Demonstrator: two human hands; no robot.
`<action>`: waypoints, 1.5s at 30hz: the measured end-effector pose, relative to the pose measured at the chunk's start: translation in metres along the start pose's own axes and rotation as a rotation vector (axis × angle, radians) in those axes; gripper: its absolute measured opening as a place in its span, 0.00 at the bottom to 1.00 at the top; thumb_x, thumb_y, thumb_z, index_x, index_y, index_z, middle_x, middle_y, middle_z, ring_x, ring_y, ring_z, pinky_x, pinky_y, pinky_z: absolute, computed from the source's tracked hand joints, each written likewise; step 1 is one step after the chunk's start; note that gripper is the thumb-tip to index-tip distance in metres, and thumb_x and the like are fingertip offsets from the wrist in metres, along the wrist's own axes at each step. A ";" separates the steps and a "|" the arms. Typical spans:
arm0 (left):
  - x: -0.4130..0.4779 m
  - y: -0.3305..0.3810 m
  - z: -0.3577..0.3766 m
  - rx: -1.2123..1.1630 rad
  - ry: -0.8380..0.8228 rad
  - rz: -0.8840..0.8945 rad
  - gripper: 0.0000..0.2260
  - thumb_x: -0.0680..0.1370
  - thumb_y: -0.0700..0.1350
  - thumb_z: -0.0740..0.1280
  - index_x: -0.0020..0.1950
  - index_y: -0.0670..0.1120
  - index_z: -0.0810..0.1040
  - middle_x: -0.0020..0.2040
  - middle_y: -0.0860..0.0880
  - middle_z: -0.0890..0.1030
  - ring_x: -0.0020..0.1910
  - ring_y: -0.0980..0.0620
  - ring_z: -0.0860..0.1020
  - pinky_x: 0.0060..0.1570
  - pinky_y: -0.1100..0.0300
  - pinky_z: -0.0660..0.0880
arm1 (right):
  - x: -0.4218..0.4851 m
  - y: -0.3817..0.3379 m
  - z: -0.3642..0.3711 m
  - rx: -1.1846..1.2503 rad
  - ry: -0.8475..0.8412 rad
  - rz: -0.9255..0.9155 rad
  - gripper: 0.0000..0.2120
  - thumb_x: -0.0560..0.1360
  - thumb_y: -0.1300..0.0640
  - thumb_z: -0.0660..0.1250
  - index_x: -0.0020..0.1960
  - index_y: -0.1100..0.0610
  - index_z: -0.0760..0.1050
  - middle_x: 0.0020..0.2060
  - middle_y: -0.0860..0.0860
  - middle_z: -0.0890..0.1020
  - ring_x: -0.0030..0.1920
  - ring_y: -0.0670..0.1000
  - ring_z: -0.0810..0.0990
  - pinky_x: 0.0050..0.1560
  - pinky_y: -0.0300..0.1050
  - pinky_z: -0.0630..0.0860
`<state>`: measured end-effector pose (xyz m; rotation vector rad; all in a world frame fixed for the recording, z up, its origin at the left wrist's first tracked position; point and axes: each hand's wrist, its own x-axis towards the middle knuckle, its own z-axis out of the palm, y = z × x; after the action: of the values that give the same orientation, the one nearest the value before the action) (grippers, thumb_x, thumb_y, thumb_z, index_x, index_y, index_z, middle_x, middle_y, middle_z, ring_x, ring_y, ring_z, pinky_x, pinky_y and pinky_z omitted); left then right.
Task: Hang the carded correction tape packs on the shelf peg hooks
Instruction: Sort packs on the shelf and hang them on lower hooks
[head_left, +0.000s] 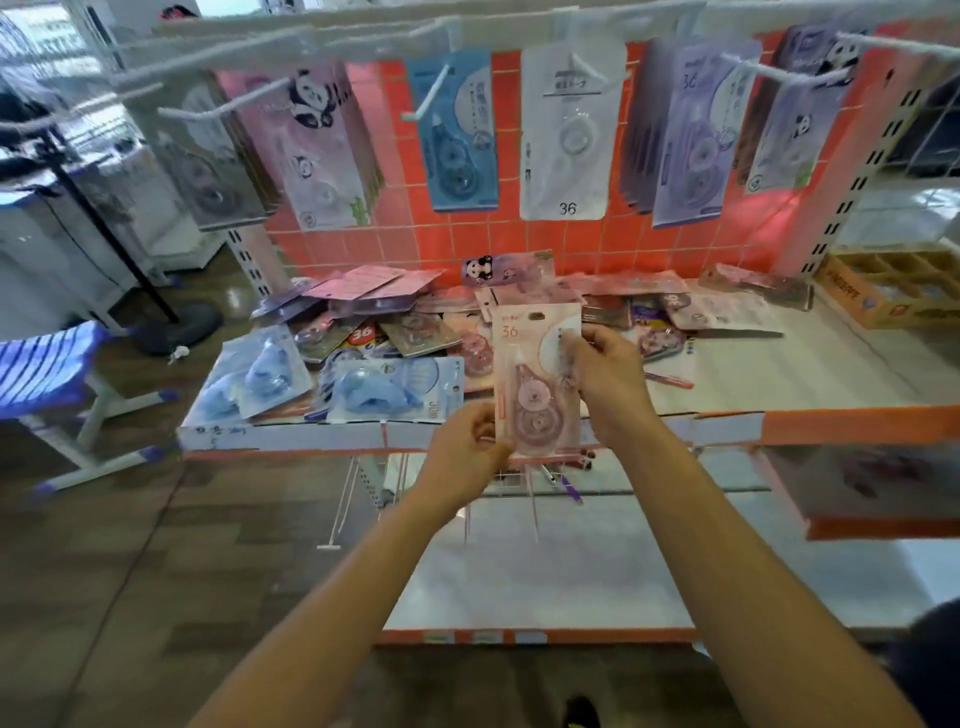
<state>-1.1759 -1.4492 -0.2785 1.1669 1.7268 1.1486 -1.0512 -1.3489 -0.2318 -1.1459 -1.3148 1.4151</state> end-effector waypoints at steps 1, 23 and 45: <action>-0.008 -0.008 -0.007 0.005 0.005 -0.021 0.11 0.74 0.38 0.70 0.50 0.53 0.77 0.48 0.50 0.83 0.49 0.52 0.82 0.50 0.51 0.81 | -0.008 0.004 0.008 -0.002 -0.012 0.004 0.09 0.80 0.59 0.62 0.50 0.65 0.77 0.38 0.56 0.78 0.37 0.52 0.74 0.32 0.40 0.72; -0.075 -0.164 -0.001 0.186 -0.203 -0.317 0.12 0.74 0.38 0.69 0.53 0.51 0.77 0.51 0.50 0.83 0.49 0.51 0.81 0.54 0.53 0.79 | -0.087 0.163 0.035 -0.050 -0.031 0.262 0.08 0.79 0.66 0.60 0.51 0.56 0.75 0.48 0.51 0.82 0.48 0.47 0.81 0.42 0.38 0.80; 0.024 -0.440 0.111 0.224 -0.079 -0.046 0.11 0.76 0.40 0.70 0.50 0.56 0.77 0.46 0.60 0.81 0.43 0.69 0.79 0.48 0.73 0.76 | -0.022 0.450 0.014 -0.200 -0.116 -0.247 0.05 0.78 0.60 0.64 0.45 0.51 0.75 0.40 0.44 0.79 0.44 0.45 0.79 0.41 0.43 0.80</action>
<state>-1.2054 -1.4784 -0.7310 1.2809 1.8462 0.8868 -1.0639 -1.4035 -0.6796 -0.9999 -1.6494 1.2048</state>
